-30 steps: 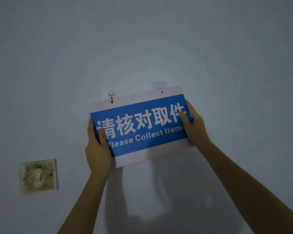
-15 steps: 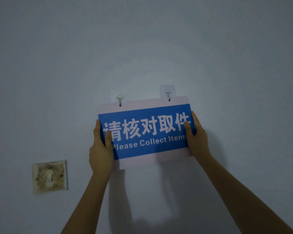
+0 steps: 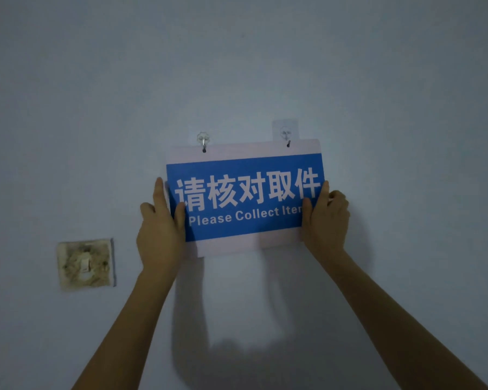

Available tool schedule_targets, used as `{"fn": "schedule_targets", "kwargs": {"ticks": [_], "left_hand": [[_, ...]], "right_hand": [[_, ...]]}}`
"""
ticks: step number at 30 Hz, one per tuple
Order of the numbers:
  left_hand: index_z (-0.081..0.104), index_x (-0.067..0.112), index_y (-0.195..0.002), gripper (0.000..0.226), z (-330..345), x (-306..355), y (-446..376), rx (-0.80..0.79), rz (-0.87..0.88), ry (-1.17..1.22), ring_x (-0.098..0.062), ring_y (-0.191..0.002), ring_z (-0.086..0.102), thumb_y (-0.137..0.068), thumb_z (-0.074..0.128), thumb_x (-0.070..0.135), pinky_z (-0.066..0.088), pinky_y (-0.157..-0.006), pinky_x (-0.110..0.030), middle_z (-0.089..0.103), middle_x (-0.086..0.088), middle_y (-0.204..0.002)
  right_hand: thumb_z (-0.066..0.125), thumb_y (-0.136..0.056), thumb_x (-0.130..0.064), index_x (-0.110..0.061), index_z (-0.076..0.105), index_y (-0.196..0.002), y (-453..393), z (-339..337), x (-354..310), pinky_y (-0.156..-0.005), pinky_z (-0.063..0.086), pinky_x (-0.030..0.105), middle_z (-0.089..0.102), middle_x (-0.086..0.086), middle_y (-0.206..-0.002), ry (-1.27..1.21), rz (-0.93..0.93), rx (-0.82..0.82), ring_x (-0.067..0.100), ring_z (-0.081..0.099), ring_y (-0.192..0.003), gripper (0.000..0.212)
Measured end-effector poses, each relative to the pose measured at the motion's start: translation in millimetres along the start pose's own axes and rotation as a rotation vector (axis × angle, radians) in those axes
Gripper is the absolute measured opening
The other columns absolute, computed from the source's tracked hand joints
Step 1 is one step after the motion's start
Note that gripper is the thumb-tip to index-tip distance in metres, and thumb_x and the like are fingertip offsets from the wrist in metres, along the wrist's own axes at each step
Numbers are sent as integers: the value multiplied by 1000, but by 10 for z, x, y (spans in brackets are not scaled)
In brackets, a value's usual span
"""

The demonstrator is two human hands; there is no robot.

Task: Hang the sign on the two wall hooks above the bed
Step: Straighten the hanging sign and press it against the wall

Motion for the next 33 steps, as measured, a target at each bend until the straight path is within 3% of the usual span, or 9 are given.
{"fn": "schedule_targets", "kwargs": {"ticks": [4, 8, 12, 15, 17, 20, 24, 28, 33], "left_hand": [[27, 23, -150, 55, 66, -65, 44, -4, 73, -159, -33, -84, 56, -98, 43, 31, 39, -59, -36, 50, -19, -105], [25, 26, -151, 58, 103, -104, 86, -12, 115, -227, -26, -81, 47, -97, 45, 26, 36, -61, -34, 49, -20, -108], [52, 9, -132, 39, 32, 46, 169, 117, 151, -144, -38, -96, 57, -94, 49, 19, 41, -72, -41, 57, -20, -107], [59, 5, -128, 47, 288, 314, 470, 36, 568, -274, -38, -124, 52, -87, 44, 21, 35, -101, -42, 59, -20, -130], [55, 6, -134, 55, 526, 380, 664, -98, 696, -342, -34, -134, 47, -87, 40, 31, 26, -113, -43, 52, -18, -141], [52, 7, -136, 58, 742, 260, 765, -228, 641, -393, -31, -135, 46, -91, 34, 38, 29, -116, -45, 51, -15, -143], [45, 1, -139, 63, 800, -18, 745, -235, 677, -430, -25, -139, 32, -96, 28, 45, 13, -118, -38, 48, -15, -145], [40, 0, -141, 67, 718, -209, 745, -215, 660, -445, -21, -142, 24, -95, 31, 47, 8, -119, -35, 44, -15, -148], [34, -1, -142, 69, 655, -508, 731, -147, 607, -484, -13, -149, -13, -98, 18, 49, 2, -121, -37, 39, -16, -149]], "right_hand": [[43, -97, -30, 4, 34, -143, 93, 83, 43, -100, 37, 51, 42, 28, -141, 25, -6, -46, 43, 43, -126, 58], [28, -92, -34, 6, 39, -140, 215, 181, 131, -102, 40, 56, 46, 28, -141, 75, -63, -92, 45, 42, -132, 63], [31, -93, -29, 3, 38, -141, 304, 131, 85, -111, 32, 53, 39, 25, -148, 89, -189, -3, 40, 35, -138, 59], [27, -98, -28, 1, 37, -141, 552, 161, -204, -118, 14, 41, 40, 20, -149, 61, -474, -7, 29, 26, -141, 52], [13, -101, -32, -1, 35, -142, 718, 245, -367, -118, 9, 36, 43, 16, -148, 58, -590, -107, 26, 27, -142, 55], [8, -101, -35, -1, 35, -142, 814, 378, -338, -118, 11, 37, 42, 14, -149, 95, -638, -239, 25, 34, -141, 59], [14, -101, -31, -1, 36, -142, 768, 399, -106, -119, 9, 34, 41, 15, -149, 153, -679, -267, 25, 33, -141, 56], [14, -100, -32, -4, 28, -145, 727, 406, 99, -120, 5, 32, 32, 9, -153, 220, -667, -283, 21, 32, -142, 54], [12, -101, -31, 0, 35, -142, 666, 375, 337, -120, 7, 34, 38, 14, -150, 257, -616, -267, 22, 27, -140, 57]]}}
Point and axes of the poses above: each hand's wrist, its own y-axis away from the middle knuckle, its own z-axis out of the palm, x = y × z, the point moved 4 cm from there along -y, towards the middle knuckle
